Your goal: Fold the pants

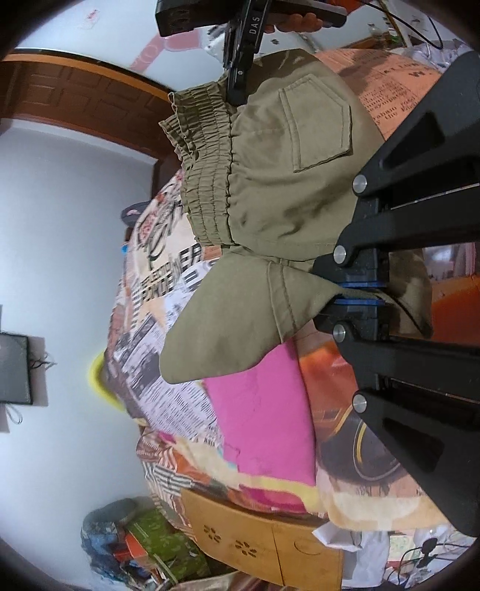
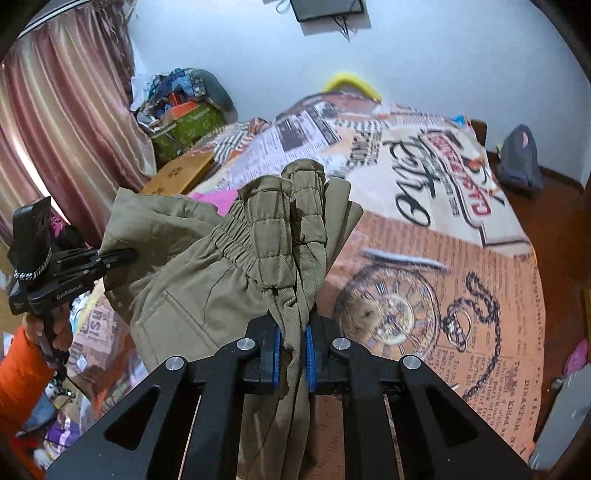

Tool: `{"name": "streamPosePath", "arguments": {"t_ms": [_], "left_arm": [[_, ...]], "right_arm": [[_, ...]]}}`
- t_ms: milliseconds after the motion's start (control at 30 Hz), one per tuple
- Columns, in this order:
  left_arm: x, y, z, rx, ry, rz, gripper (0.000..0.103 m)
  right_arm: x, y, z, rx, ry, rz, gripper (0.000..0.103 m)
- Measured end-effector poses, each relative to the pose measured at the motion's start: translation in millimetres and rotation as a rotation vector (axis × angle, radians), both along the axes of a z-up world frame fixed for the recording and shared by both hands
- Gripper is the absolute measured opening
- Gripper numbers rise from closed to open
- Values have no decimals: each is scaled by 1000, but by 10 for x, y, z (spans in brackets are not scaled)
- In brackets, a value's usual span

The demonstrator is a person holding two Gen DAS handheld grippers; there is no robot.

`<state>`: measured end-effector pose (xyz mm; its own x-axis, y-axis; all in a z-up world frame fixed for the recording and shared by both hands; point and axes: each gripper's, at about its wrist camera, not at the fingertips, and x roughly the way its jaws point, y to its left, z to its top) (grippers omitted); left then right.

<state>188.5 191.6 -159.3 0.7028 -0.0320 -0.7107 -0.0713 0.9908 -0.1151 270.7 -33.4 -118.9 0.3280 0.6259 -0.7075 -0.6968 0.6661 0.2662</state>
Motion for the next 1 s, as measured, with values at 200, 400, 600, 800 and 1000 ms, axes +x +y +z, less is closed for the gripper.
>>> {"name": "streamPosePath", "arguments": {"t_ms": [200, 400, 600, 800, 1000], "left_arm": [[-51, 326, 247, 0, -41, 45, 4], [27, 804, 375, -5, -67, 106, 4], [235, 1365, 369, -9, -73, 171, 4], [500, 1876, 154, -24, -44, 210, 4], [697, 2258, -257, -35, 5, 236, 4]], "right_arm": [[2, 291, 205, 37, -39, 12, 9], [144, 786, 304, 62, -70, 41, 9], [340, 1317, 271, 73, -79, 66, 9], [538, 1813, 103, 62, -68, 79, 9], [647, 2182, -198, 25, -49, 93, 9]]}}
